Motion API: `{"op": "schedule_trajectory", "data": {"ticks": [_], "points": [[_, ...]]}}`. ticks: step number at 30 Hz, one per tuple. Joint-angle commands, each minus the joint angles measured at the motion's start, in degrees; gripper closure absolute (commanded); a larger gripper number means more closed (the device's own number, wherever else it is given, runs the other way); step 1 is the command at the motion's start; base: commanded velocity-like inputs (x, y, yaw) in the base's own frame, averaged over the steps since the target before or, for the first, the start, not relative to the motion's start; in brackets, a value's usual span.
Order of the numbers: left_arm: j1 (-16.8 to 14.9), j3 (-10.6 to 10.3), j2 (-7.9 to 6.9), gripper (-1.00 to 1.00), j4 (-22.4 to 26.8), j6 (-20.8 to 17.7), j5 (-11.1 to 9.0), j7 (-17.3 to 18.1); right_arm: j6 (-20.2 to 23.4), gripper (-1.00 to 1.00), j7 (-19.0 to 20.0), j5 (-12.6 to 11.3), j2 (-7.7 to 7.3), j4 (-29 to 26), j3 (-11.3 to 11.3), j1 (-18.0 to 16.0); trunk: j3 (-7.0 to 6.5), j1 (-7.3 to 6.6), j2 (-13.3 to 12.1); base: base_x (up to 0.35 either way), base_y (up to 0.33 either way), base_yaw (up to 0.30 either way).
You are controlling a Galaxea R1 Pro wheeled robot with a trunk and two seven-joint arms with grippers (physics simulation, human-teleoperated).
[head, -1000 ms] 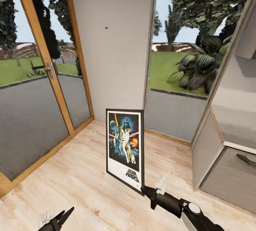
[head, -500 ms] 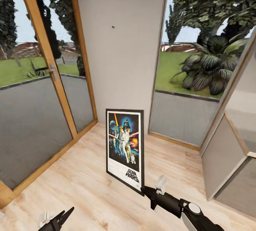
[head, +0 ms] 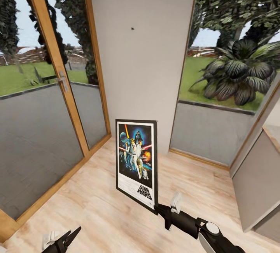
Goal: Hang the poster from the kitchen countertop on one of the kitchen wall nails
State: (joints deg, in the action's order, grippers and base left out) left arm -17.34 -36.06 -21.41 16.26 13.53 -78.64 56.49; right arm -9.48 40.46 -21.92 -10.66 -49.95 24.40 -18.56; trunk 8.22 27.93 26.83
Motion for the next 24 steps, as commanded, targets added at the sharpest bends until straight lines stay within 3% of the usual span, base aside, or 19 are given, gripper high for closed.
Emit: {"op": "schedule_trajectory", "data": {"ticks": [1,15,24], "points": [[-0.06,-0.49,-0.04,-1.0,0.0,0.29,-0.46,0.04,-0.1,1.0,0.14,-0.49,-0.06,0.02,0.21,-0.07,0.11,0.05,0.1,0.25,0.287,0.0],[-0.06,-0.5,-0.04,-1.0,0.0,0.27,-0.46,0.02,-0.04,1.0,0.14,-0.49,-0.06,0.02,0.19,-0.07,0.11,0.05,0.1,0.249,0.288,-0.008],[-0.06,-0.44,-0.04,-1.0,0.0,0.48,-0.47,0.04,-0.01,1.0,0.14,-0.49,-0.06,0.02,0.13,-0.07,0.11,0.05,0.1,0.175,0.24,-0.247]]}}
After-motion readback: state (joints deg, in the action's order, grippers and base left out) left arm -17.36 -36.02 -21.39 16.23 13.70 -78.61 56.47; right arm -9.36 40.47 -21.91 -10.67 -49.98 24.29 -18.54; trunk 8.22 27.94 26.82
